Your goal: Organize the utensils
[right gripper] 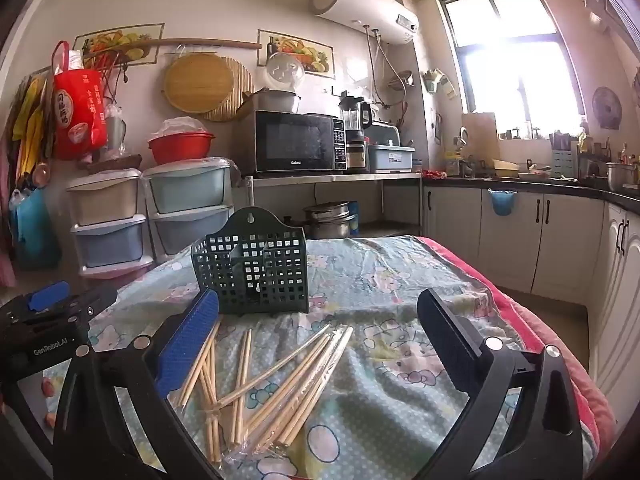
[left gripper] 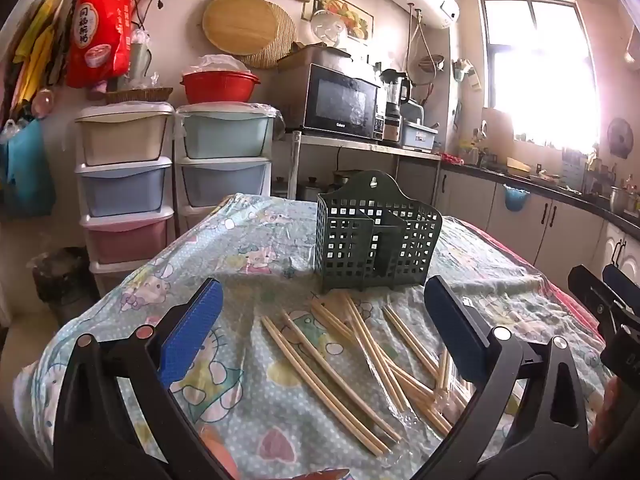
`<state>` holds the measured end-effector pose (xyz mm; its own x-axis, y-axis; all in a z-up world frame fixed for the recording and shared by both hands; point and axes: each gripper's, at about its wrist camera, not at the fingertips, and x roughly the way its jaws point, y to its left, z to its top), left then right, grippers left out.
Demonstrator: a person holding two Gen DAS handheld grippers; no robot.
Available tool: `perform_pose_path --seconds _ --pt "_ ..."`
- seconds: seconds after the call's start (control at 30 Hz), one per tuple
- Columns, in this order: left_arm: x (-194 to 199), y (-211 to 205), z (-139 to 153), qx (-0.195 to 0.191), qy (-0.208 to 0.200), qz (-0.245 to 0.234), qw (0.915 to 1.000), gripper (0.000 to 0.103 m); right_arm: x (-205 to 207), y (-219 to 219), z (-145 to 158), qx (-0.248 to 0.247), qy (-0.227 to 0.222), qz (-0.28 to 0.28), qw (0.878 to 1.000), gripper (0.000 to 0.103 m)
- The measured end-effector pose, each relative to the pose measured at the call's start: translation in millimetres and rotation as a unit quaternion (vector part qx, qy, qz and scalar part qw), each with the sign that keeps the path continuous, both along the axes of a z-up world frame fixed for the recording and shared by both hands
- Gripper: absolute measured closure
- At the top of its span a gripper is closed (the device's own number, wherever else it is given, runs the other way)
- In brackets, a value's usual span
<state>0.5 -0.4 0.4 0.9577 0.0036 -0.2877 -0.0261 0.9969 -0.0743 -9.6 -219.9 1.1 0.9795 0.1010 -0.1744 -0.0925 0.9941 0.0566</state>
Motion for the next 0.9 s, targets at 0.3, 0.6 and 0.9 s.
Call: perform_pose_path --seconds 0.3,0.6,0.9 --pt "-0.6 0.4 0.5 -0.002 -0.004 -0.001 1.0000 0.010 0.5 0.5 -0.8 0.001 0.001 -0.001 1.000 0.006" --pt "-0.7 0.9 3.0 0.000 -0.006 -0.002 1.0000 0.010 -2.0 2.0 -0.7 0.003 0.002 0.001 1.000 0.006" --pt "-1.0 1.3 3.0 0.000 -0.006 -0.002 1.0000 0.010 -6.6 2.8 3.8 0.004 0.004 0.001 1.000 0.006"
